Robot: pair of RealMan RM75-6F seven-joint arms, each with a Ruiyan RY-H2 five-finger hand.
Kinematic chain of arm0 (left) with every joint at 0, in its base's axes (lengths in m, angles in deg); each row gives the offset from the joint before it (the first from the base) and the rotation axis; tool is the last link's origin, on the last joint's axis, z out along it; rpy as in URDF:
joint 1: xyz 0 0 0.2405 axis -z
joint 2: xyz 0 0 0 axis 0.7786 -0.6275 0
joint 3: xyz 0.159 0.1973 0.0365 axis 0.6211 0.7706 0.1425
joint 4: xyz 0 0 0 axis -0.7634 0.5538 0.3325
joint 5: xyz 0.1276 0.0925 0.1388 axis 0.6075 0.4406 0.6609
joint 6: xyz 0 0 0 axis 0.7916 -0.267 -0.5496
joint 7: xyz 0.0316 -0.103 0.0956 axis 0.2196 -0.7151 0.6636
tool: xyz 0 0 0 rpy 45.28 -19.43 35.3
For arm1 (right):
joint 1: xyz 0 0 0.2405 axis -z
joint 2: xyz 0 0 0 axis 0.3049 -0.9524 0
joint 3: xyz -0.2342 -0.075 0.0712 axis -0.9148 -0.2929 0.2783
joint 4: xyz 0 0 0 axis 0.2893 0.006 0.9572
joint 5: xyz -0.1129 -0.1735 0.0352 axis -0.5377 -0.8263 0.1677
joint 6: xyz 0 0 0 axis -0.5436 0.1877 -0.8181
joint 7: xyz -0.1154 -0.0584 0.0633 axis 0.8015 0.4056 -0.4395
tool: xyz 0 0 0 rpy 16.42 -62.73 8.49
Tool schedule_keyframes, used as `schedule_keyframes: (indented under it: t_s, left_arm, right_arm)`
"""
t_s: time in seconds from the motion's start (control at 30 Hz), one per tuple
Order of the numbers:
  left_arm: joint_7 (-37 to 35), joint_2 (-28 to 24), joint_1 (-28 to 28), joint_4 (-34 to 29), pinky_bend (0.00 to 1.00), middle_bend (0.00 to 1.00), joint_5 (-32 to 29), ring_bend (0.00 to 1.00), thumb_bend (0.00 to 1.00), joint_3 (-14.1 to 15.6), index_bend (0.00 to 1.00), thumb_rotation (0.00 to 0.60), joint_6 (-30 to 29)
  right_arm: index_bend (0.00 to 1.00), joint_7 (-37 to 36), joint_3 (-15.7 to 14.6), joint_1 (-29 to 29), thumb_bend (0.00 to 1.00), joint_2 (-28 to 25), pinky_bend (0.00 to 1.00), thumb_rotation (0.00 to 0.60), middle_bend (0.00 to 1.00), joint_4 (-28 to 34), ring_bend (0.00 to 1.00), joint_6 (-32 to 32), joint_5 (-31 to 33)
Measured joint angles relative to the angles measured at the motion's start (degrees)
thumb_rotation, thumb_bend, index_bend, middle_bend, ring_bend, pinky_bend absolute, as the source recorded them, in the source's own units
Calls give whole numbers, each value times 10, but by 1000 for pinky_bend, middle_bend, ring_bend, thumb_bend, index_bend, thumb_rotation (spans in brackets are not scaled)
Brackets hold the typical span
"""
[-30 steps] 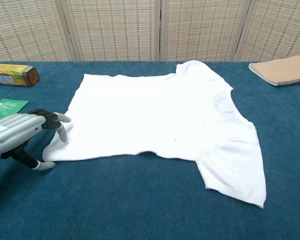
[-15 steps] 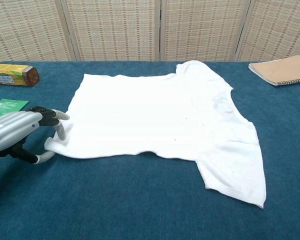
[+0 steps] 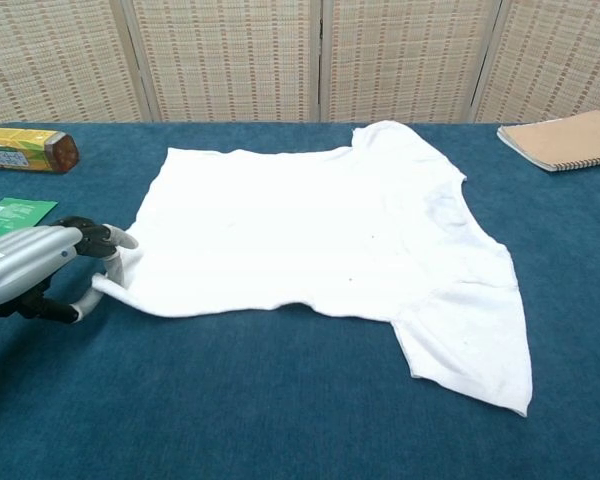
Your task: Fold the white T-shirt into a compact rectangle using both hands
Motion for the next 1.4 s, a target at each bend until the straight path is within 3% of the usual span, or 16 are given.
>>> schedule_keyframes:
  t_s: [0.33,0.57,1.0,1.4]
  left_arm:
    - [-41,-1,0,-5,16,295,15,190,596,4,720,600,-13]
    - [-45,-5,-3,-15,17,308,21,195,597,5,724,600,-25]
    - [-52,-11,-8,-27,17,308,23,195,597,15,721,600,-26]
    - [-61,-7,-11,-21,17,308,21,195,596,15,720,600,-27]
  right_arm:
    - [401,37,-22,-35,322,-2,204,600,332,9,204,-66,-46]
    - [401,75,-39,-86,172,38,204,600,332,-19,206,-126,-114]
    - [401,89,-66,-133,113,177,204,600,332,-186,206,-148,-184]
    - [401,52,-65,-168,111,260,204,600,332,-336,206,-133,-190]
